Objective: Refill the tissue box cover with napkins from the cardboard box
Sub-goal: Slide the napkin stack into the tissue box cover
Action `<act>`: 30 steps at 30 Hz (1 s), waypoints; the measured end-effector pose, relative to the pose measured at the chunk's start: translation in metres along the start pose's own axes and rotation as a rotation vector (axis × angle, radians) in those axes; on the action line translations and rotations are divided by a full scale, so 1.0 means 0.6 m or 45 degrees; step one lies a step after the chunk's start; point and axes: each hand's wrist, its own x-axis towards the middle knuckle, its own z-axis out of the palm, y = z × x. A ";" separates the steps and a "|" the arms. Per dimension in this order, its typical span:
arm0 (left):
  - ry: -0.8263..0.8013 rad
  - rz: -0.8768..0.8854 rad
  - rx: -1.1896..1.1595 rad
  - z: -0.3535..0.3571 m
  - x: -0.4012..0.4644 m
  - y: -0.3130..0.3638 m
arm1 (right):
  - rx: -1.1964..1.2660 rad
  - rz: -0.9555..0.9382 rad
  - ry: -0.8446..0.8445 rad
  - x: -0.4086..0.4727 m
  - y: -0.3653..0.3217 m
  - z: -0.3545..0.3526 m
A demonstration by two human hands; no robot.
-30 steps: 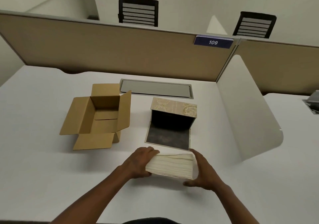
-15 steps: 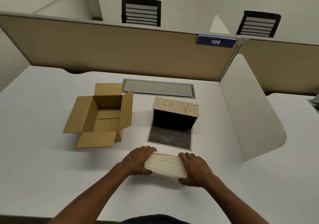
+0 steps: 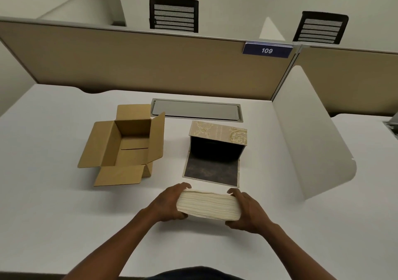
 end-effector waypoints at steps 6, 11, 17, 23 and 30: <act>0.078 -0.052 -0.213 0.001 -0.008 -0.001 | 0.111 0.048 0.078 -0.001 0.006 0.007; 0.076 -0.173 -0.505 0.007 -0.013 -0.004 | 0.469 0.156 0.110 -0.004 0.013 0.023; 0.105 -0.351 -1.118 0.006 -0.009 -0.005 | 1.212 0.440 0.192 -0.002 0.026 0.032; 0.154 -0.671 -1.127 0.012 -0.008 0.034 | 1.335 0.709 0.184 0.013 0.008 0.049; 0.238 -0.816 -0.854 0.031 0.000 0.069 | 1.280 0.843 0.168 0.025 0.041 0.088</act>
